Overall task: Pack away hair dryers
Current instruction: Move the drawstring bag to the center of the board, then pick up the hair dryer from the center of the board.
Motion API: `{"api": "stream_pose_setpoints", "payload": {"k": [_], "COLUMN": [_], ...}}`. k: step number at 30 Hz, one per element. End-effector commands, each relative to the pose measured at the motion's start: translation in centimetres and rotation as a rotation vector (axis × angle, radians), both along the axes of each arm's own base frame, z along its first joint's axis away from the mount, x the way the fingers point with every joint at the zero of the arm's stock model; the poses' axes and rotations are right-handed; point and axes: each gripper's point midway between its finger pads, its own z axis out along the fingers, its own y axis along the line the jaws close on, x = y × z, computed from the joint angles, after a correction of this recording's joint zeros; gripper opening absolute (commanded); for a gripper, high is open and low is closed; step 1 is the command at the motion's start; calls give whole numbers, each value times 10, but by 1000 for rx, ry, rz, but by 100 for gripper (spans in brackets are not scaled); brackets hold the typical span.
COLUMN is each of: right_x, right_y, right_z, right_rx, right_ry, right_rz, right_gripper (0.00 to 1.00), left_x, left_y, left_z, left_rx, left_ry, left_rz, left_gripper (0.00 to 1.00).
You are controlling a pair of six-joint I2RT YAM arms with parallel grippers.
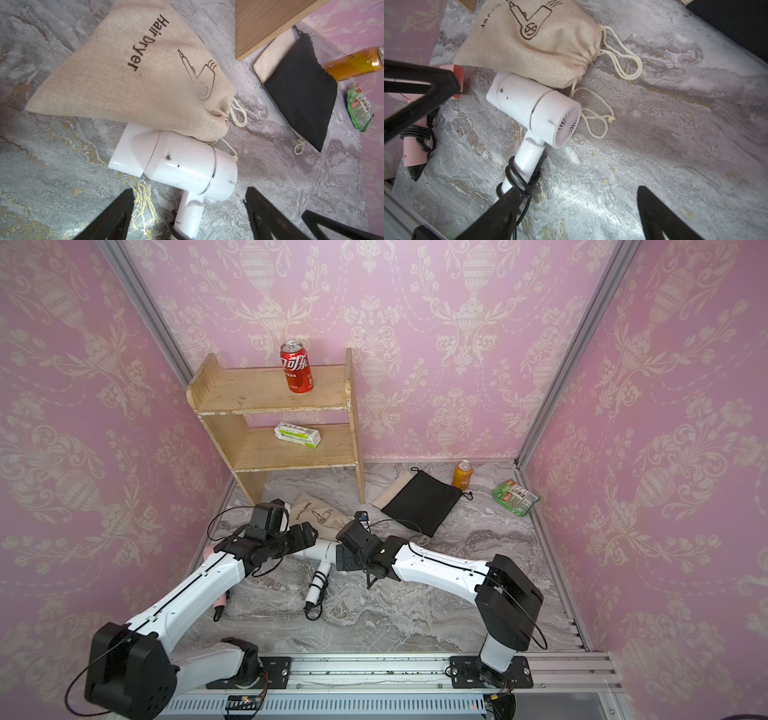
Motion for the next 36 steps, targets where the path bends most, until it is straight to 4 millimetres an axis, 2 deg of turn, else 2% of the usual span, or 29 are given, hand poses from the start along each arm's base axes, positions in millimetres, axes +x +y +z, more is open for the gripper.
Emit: {"api": "stream_pose_setpoints", "payload": {"k": [1, 5, 10, 18, 23, 27, 32, 36], "right_x": [-14, -28, -40, -37, -37, -37, -36, -36], "right_y": [-1, 10, 33, 72, 87, 98, 92, 94], "right_z": [5, 4, -3, -22, -41, -61, -78, -91], "right_rx": [15, 14, -8, -43, -105, -115, -126, -121], "right_ry": [22, 33, 59, 138, 195, 279, 350, 403], "right_rz": [-90, -104, -98, -68, -33, -12, -26, -17], "right_gripper": [89, 87, 87, 85, 85, 83, 79, 76], "left_x": [9, 17, 27, 54, 73, 80, 87, 85], "left_y": [4, 7, 14, 49, 72, 81, 84, 90], "left_z": [32, 47, 61, 88, 94, 91, 72, 61], "left_rx": [35, 73, 124, 67, -1, -11, -38, -41], "left_ry": [-92, -126, -136, -152, -141, -137, -106, -94], "left_rz": [3, 1, 6, 107, 176, 194, 205, 219], "left_gripper": [99, 99, 99, 99, 99, 99, 99, 99]}}
